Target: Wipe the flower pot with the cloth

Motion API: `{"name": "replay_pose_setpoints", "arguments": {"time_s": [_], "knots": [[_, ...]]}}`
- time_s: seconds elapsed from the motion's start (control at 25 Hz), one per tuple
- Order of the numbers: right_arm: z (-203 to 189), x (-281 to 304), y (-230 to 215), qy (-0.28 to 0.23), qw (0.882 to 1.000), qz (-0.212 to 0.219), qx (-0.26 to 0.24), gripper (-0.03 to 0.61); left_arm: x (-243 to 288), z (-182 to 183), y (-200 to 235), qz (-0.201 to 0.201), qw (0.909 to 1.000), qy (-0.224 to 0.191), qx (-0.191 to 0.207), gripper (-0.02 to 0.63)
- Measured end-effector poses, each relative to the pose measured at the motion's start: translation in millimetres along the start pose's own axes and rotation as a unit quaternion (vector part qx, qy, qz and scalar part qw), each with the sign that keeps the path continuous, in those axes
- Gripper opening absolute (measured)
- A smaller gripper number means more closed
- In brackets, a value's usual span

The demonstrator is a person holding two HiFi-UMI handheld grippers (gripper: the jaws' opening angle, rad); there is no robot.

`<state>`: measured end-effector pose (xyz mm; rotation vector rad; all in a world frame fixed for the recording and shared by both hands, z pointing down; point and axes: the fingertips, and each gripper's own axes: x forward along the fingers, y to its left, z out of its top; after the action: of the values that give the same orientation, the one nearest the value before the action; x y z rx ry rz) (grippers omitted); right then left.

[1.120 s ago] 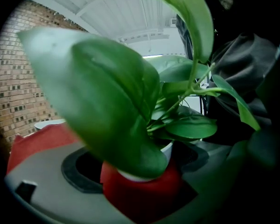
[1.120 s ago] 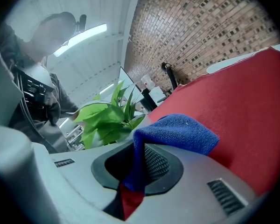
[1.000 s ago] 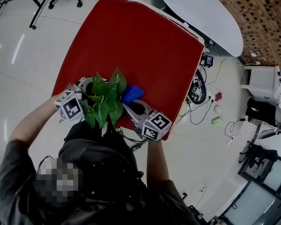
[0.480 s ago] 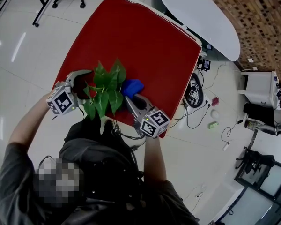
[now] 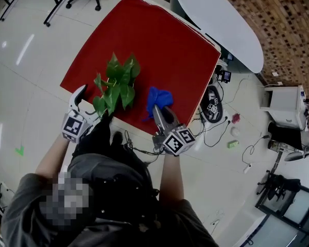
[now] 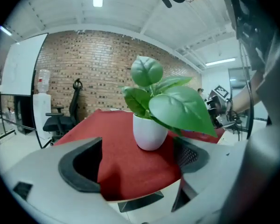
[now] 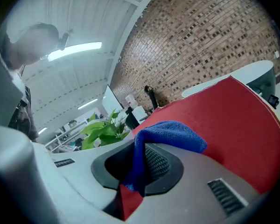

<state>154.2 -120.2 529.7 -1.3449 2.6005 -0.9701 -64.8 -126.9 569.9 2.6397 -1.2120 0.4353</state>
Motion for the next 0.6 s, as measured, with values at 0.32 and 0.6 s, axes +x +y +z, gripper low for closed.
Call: {"name": "replay_pose_setpoints", "arguments": {"time_s": [0.32, 0.6], "knots": [[-7, -35, 21, -0.005, 1.000, 0.010, -0.012, 0.051, 6, 15, -47, 0.135, 0.9883, -0.028, -0.066, 0.489], [-12, -57, 36, -0.003, 1.000, 0.018, -0.019, 0.052, 30, 38, -54, 0.169, 0.9788, -0.038, -0.109, 0.489]]}}
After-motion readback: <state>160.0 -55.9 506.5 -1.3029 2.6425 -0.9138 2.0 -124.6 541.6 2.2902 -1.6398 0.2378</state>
